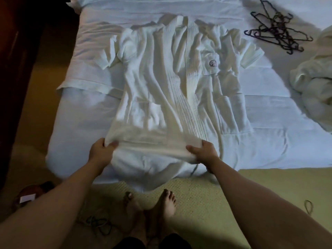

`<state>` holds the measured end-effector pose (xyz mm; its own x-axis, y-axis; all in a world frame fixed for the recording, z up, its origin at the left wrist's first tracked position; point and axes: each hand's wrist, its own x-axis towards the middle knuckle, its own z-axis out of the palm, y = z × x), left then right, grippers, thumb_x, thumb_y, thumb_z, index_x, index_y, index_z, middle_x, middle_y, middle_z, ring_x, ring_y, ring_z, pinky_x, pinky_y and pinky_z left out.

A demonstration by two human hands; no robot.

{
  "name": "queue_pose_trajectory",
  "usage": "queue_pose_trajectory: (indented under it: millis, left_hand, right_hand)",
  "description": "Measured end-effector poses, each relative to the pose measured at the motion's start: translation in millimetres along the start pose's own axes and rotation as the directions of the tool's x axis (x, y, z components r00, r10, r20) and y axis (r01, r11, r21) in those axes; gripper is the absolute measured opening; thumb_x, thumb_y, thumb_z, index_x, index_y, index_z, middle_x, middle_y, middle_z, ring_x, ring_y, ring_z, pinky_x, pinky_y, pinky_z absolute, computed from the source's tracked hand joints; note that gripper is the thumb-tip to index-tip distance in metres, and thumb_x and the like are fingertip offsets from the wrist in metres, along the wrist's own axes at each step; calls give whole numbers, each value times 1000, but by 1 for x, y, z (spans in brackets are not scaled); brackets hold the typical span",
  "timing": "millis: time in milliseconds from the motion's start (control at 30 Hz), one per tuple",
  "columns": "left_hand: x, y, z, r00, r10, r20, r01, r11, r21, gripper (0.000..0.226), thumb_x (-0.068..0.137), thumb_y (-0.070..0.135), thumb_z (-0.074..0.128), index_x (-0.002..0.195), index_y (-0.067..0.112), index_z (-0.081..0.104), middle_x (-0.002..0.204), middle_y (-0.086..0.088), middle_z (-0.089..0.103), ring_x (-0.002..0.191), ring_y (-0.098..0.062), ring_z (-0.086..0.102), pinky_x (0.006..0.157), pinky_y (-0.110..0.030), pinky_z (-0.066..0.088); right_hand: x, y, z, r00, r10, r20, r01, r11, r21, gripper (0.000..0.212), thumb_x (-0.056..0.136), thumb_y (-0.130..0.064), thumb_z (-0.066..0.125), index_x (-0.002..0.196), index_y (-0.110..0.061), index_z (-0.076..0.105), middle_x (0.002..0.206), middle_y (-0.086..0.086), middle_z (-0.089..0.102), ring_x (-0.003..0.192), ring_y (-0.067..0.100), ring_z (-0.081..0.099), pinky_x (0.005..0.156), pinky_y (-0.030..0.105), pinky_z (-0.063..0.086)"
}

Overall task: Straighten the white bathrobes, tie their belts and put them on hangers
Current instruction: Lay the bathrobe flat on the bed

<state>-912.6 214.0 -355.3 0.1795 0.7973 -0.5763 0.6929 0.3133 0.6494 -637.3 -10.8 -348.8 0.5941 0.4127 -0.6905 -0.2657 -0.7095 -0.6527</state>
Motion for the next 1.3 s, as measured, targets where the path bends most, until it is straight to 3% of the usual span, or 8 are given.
queue_pose_trajectory:
  millis: [67,167,333,533,667,867,1133,1300]
  left_hand:
    - [-8,-5,16,995,-96,5,96,993,-72,35,95,41,66,106,8,63,101,-10,68,95,-32,65,74,-37,49]
    - [-24,-29,38,916,-270,296,304,950,-74,35,91,43,70,110,15,61,104,-8,69,95,-28,66,80,-41,56]
    - [-19,-58,23,995,-95,5,92,969,231,27,95,32,65,107,8,62,100,-11,67,88,-31,60,74,-39,47]
    - [-25,-69,32,969,-197,149,167,966,196,29,97,27,64,123,15,60,110,-4,66,97,-27,61,83,-43,50]
    - [-25,-69,27,980,-184,71,143,913,381,30,95,25,66,121,10,62,109,-10,67,90,-27,58,75,-38,47]
    - [-17,-22,33,994,-93,-63,105,971,214,17,85,23,65,97,14,57,88,-8,65,76,-25,60,57,-35,42]
    - [39,49,42,998,-14,-59,20,993,116,36,99,39,56,115,9,67,121,-16,65,107,-33,58,81,-33,36]
    - [88,88,42,998,-57,-38,55,997,-56,49,102,36,53,129,-3,60,132,-18,59,123,-33,55,91,-30,38]
  right_hand:
    - [-7,6,10,996,-27,-90,20,997,-75,38,84,-29,81,115,-12,66,103,4,70,94,25,68,85,44,59]
    - [-19,23,26,982,60,178,-22,978,-206,47,82,-32,83,120,-13,64,105,1,68,97,21,67,88,40,58]
    - [-17,34,14,992,2,-130,-63,883,-466,39,92,-28,68,126,-10,61,109,10,66,105,32,62,78,29,43]
    - [-19,45,19,992,107,70,-71,914,-399,32,88,-25,74,116,-12,68,98,3,68,92,25,64,72,33,50]
    - [-18,51,13,997,83,-3,-69,811,-580,4,93,-17,62,97,-17,60,87,-1,61,78,19,56,63,29,43]
    - [-9,11,20,998,-31,-47,7,896,-445,15,87,-32,60,87,-20,52,84,0,61,71,17,56,54,29,38]
    - [30,-53,35,984,-170,-54,147,945,-293,59,91,-44,60,140,-16,46,116,4,65,99,26,62,81,36,51]
    - [66,-84,44,978,-192,-80,169,957,-234,59,93,-41,63,141,-13,47,126,9,65,106,28,63,84,32,48]
